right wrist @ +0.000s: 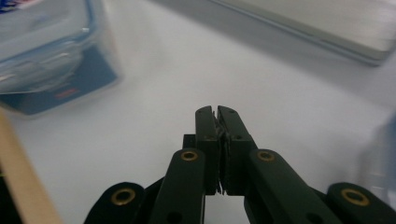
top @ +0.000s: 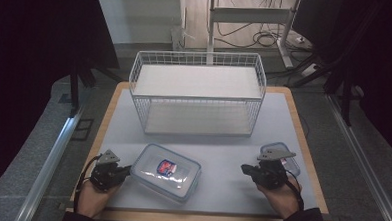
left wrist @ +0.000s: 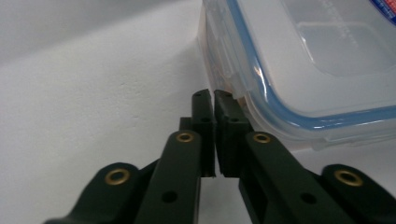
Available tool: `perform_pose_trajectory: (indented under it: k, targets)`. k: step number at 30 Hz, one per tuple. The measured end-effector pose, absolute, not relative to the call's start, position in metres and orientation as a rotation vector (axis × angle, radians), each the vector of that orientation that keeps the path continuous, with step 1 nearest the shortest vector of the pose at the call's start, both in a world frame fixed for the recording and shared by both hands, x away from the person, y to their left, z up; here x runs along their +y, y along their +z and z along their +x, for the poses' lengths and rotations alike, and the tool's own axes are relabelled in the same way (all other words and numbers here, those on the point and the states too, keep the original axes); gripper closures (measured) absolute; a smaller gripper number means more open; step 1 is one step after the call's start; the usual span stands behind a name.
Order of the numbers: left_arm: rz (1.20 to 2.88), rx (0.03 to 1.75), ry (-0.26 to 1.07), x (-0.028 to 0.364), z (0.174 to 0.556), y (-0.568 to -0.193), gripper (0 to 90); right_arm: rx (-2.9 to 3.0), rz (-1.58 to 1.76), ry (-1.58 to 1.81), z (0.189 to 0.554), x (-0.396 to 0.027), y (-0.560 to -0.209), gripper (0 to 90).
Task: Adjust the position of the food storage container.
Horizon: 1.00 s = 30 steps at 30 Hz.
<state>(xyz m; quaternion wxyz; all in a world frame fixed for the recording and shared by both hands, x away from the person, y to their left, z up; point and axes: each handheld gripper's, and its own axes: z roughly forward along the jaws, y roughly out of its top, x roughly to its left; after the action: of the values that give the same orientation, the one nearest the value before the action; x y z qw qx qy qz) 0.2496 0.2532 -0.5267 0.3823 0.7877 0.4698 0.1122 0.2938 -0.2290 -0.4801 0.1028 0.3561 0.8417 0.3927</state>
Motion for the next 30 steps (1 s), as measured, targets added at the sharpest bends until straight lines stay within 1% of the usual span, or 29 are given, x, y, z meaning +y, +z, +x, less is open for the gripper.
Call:
perform_pose_trajectory:
  k: [11,17,21,27,30]
  targets:
    - [2.049,1.130,0.210,0.228,0.248,-0.525,89.8,2.638,0.972,1.192,0.281,-0.200,-0.489,87.5]
    - [2.058,1.098,0.146,0.203,0.252,-0.526,89.8,2.718,0.945,1.155,0.276,-0.185,-0.497,86.5]
    - [2.082,1.109,0.160,0.185,0.255,-0.526,89.9,2.693,0.978,1.132,0.279,-0.188,-0.497,87.2]
    - [2.105,1.117,0.166,0.171,0.261,-0.527,89.9,2.633,1.042,1.109,0.287,-0.196,-0.496,89.2]
    - [2.097,1.125,0.149,0.166,0.266,-0.528,89.9,2.604,1.068,1.067,0.293,-0.197,-0.498,89.9]
